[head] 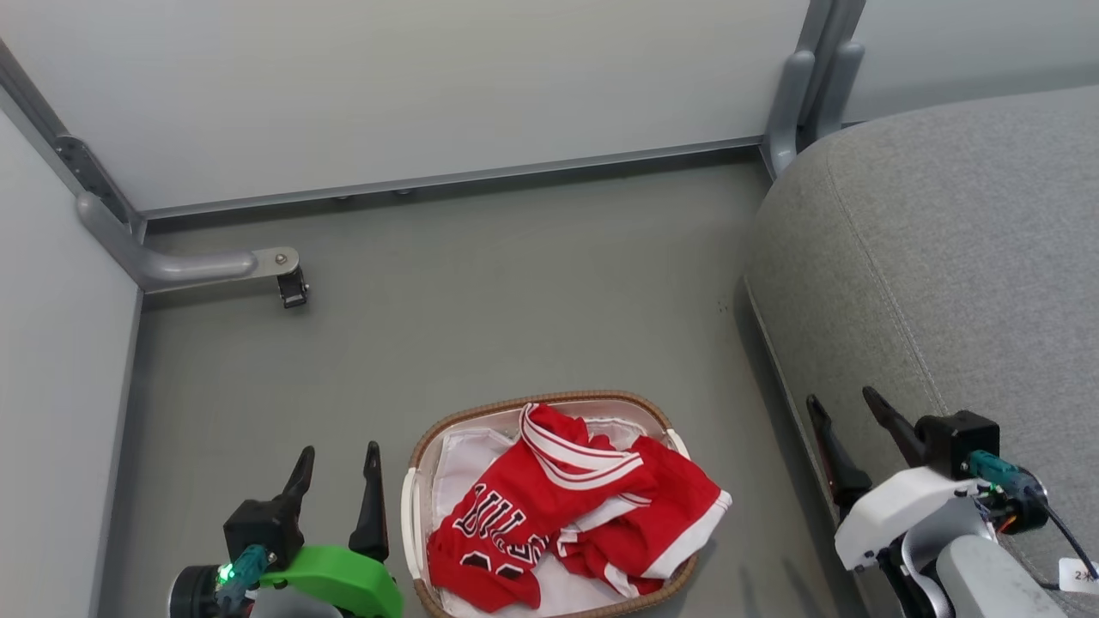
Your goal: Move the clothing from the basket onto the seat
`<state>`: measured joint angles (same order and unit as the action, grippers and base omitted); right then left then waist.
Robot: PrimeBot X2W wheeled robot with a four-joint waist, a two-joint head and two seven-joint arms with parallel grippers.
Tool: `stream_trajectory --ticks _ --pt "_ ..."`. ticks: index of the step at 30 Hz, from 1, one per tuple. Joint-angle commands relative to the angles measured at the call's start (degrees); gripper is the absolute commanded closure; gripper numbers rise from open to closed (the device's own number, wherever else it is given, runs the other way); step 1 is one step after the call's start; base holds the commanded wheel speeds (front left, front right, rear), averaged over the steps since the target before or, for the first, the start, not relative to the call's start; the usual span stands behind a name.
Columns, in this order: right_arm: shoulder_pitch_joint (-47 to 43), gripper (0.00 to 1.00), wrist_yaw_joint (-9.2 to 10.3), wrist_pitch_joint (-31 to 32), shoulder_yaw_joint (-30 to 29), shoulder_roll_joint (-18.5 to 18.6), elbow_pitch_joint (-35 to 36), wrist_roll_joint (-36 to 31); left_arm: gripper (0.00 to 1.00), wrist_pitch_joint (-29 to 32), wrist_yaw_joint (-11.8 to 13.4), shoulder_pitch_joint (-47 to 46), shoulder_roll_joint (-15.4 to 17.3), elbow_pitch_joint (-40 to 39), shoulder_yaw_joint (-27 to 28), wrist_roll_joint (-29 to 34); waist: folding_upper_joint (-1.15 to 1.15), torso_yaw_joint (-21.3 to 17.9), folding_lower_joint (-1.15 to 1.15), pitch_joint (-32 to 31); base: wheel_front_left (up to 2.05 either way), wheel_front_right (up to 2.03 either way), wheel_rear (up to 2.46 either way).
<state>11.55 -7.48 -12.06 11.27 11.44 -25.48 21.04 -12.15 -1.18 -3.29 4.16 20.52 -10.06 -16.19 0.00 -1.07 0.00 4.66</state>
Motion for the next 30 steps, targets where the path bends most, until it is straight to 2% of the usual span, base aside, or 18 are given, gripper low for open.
stream_trajectory --ticks 1,10,18,25,30 --pt "2.1 0.00 -0.02 -0.6 0.0 0.8 0.9 -1.3 0.00 -0.5 -0.6 -2.2 -0.2 0.4 -0.6 2.0 0.00 -1.1 0.00 2.2 0.00 0.00 0.00" --pt "8.8 0.00 -0.01 -1.5 1.0 1.9 6.7 -3.3 0.00 -1.5 -3.0 -11.7 -1.0 7.0 -6.3 7.2 0.00 -5.5 0.00 13.3 0.00 0.00 0.00" --pt "16.0 0.00 -0.01 -2.4 2.2 2.3 12.9 -4.7 0.00 -2.3 -5.2 -25.4 -1.1 20.4 -14.2 8.7 0.00 -9.8 0.00 25.9 0.00 0.00 0.00" --pt "20.4 0.00 -0.01 -3.1 3.4 2.1 17.3 -6.5 0.00 -3.0 -5.7 -36.1 -1.0 32.5 -24.6 8.9 0.00 -12.9 0.00 35.5 0.00 0.00 0.00" --pt "22.1 0.00 -0.01 -3.2 4.2 1.8 19.1 -6.6 0.00 -1.9 -4.8 -41.3 -1.0 40.2 -29.8 8.6 0.00 -14.7 0.00 40.6 0.00 0.00 0.00"
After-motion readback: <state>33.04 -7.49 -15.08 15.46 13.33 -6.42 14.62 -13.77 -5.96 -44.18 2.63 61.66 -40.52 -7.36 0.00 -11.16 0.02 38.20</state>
